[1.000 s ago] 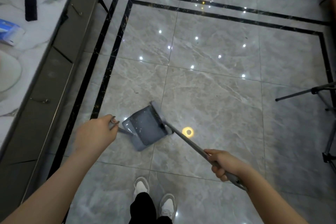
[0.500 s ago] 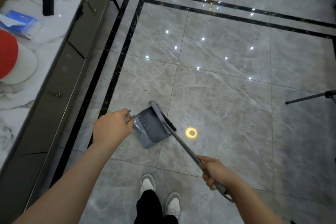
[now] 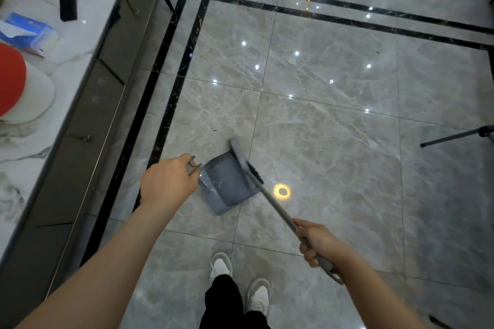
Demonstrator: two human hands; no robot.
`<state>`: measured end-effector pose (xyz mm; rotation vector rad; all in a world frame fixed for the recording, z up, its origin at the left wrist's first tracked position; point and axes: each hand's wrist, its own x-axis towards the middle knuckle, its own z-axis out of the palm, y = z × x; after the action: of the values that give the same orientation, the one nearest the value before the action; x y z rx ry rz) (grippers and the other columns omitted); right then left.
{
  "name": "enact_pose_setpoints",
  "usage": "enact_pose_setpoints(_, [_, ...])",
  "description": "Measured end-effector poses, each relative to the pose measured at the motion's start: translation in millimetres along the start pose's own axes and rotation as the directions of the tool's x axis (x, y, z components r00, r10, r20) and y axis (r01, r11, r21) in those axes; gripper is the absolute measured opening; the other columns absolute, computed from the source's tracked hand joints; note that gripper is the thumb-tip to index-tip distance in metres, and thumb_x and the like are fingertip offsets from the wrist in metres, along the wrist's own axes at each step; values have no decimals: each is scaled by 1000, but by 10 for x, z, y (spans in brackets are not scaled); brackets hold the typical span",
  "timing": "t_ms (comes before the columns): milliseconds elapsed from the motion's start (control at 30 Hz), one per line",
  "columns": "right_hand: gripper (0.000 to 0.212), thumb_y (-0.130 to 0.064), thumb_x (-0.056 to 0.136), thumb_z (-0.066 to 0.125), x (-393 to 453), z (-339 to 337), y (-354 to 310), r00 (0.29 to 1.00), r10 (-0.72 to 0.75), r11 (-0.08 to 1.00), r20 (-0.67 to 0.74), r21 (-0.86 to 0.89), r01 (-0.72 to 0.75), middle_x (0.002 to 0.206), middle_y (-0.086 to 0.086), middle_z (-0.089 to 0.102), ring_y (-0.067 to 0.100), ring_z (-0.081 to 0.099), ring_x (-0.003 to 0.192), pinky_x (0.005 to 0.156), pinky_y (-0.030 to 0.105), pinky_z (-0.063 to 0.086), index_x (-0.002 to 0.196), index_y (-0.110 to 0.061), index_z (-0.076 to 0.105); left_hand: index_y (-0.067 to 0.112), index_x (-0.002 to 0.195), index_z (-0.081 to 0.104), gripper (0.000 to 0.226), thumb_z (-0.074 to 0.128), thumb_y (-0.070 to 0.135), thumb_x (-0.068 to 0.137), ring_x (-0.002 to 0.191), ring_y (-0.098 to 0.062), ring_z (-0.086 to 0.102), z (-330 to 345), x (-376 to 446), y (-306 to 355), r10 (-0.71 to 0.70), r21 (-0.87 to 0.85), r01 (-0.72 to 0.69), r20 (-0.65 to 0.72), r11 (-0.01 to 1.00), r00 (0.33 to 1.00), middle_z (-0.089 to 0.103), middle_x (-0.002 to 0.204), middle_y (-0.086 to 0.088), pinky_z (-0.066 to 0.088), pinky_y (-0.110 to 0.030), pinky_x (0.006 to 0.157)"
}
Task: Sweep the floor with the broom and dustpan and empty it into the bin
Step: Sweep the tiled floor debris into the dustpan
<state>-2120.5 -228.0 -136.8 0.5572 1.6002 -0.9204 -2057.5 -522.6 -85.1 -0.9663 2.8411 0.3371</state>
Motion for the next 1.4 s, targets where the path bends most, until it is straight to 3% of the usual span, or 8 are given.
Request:
enact_pose_setpoints(167, [43, -12, 101, 28, -87, -80, -27, 981, 52, 984, 188, 157, -83, 50, 1, 36, 5, 27, 29, 27, 12, 24, 142, -22, 36, 15, 91, 66, 23, 54, 34, 88, 52, -23, 44, -8, 2, -11, 0, 12, 0, 16, 1000, 1000, 50, 59, -3, 20, -21, 43])
enact_pose_setpoints(300, [46, -12, 101, 30, -159, -307, -54, 997, 18, 986, 72, 163, -30, 53, 4, 37, 6, 27, 27, 28, 11, 25, 146, -23, 32, 16, 95, 65, 25, 51, 35, 89, 55, -22, 44, -53, -34, 49, -2, 9, 1, 43, 1000, 999, 59, 67, -8, 20, -22, 43])
enact_pose_setpoints(633, [46, -9, 100, 28, -347, -959, 272, 977, 24, 980, -214, 200, 20, 59, 6, 33, 7, 27, 24, 28, 12, 26, 144, -21, 35, 8, 91, 62, 23, 50, 28, 90, 55, -25, 49, -88, -363, 29, 41, -55, -33, 143, 998, 989, 48, 59, -1, 31, -26, 47])
enact_pose_setpoints(833, [44, -5, 98, 23, -444, -1196, 789, 950, 68, 984, -304, 177, -14, 58, 3, 31, 8, 27, 26, 30, 13, 27, 137, -16, 42, 10, 100, 64, 21, 54, 24, 88, 55, -25, 49, -155, -662, -67, 87, -19, -85, 114, 996, 990, 54, 60, -5, 30, -25, 45])
enact_pose_setpoints(967, [33, -5, 98, 23, -513, -1254, 1165, 933, 132, 978, -335, 195, -68, 59, 4, 31, 10, 28, 28, 31, 13, 28, 116, -12, 50, 16, 108, 63, 26, 53, 30, 87, 68, -29, 60, -205, -765, -154, 185, 79, -200, 165, 977, 969, 68, 81, -10, 38, -26, 53])
enact_pose_setpoints(1133, [23, -4, 95, 26, -603, -925, 1673, 935, 245, 932, -255, 328, -155, 54, 3, 26, 9, 26, 22, 30, 12, 28, 75, -13, 35, 14, 104, 63, 24, 54, 29, 88, 62, -26, 57, -124, -1061, -465, 216, 64, -238, 243, 969, 946, 65, 74, -9, 36, -26, 49])
enact_pose_setpoints(1300, [27, -8, 97, 28, -685, -327, 1881, 959, 226, 894, -169, 426, -135, 43, 1, 28, 8, 26, 22, 28, 11, 26, 71, -14, 36, 13, 97, 64, 19, 53, 27, 88, 58, -24, 51, -101, -1162, -873, 178, -12, -181, 260, 983, 949, 53, 63, -4, 36, -27, 47])
enact_pose_setpoints(1400, [27, -9, 100, 26, -794, 126, 1851, 978, 184, 880, -95, 460, -121, 43, 0, 30, 7, 27, 23, 27, 12, 26, 86, -16, 47, 14, 99, 64, 21, 53, 28, 88, 62, -26, 53, -77, -1165, -992, 184, 3, -190, 233, 982, 955, 60, 68, -9, 40, -28, 51])
